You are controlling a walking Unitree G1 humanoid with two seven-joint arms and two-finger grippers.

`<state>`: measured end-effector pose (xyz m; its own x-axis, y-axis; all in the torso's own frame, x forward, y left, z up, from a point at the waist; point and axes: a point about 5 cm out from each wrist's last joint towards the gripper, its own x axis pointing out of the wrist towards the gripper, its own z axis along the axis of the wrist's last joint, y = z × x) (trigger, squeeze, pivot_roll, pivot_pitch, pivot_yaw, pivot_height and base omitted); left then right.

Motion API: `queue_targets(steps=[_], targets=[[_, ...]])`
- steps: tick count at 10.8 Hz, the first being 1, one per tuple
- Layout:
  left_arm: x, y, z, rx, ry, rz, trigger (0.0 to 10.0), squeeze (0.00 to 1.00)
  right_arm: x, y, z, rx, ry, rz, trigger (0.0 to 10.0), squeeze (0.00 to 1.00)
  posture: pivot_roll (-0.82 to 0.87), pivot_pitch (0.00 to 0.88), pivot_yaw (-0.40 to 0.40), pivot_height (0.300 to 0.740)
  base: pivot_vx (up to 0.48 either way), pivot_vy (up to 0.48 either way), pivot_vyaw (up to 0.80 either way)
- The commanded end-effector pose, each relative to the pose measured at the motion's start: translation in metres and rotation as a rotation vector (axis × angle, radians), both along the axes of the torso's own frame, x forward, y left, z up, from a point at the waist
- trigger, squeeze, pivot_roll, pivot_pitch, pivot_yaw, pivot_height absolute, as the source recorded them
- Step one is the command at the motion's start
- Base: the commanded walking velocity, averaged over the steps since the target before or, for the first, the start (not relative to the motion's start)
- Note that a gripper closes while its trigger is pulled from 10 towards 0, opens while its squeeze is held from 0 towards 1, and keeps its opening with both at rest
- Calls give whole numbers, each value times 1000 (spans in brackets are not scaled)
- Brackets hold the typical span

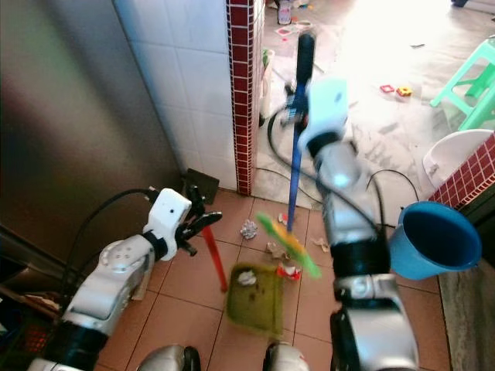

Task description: Sweep floor

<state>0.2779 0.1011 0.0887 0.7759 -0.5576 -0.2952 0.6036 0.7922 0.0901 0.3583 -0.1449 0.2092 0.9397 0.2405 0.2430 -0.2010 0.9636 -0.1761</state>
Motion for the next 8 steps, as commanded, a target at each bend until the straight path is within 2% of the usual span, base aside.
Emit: queue_targets(steps=[1,2,3,4,5,6,7,8], targets=[[-3,7,-6,60,24,13,10000,0,-1,6,-11,-14,58,10,10000,0,-49,76,37,740,0,0,0],[-3,9,-7,59,30,35,10000,0,-4,10,-22,10,101,15,10000,0,-49,75,38,740,0,0,0],[-1,13,-7,60,27,78,10000,0,-8,17,-37,87,191,43,10000,0,-49,71,39,740,0,0,0],[0,16,-8,60,30,106,10000,0,-10,22,-42,144,232,60,10000,0,-49,65,42,740,0,0,0],[2,21,-9,67,30,139,10000,0,-11,28,-39,232,259,92,10000,0,-49,53,43,740,0,0,0],[4,27,-12,81,28,173,10000,0,-9,35,-25,319,245,151,10000,0,-50,41,47,740,0,0,0],[5,29,-15,78,33,190,10000,0,-6,38,-11,332,216,197,10000,0,-51,15,51,740,0,0,0],[8,31,-16,87,29,208,10000,0,-4,43,6,258,170,274,10000,0,-54,0,58,740,0,0,0]])
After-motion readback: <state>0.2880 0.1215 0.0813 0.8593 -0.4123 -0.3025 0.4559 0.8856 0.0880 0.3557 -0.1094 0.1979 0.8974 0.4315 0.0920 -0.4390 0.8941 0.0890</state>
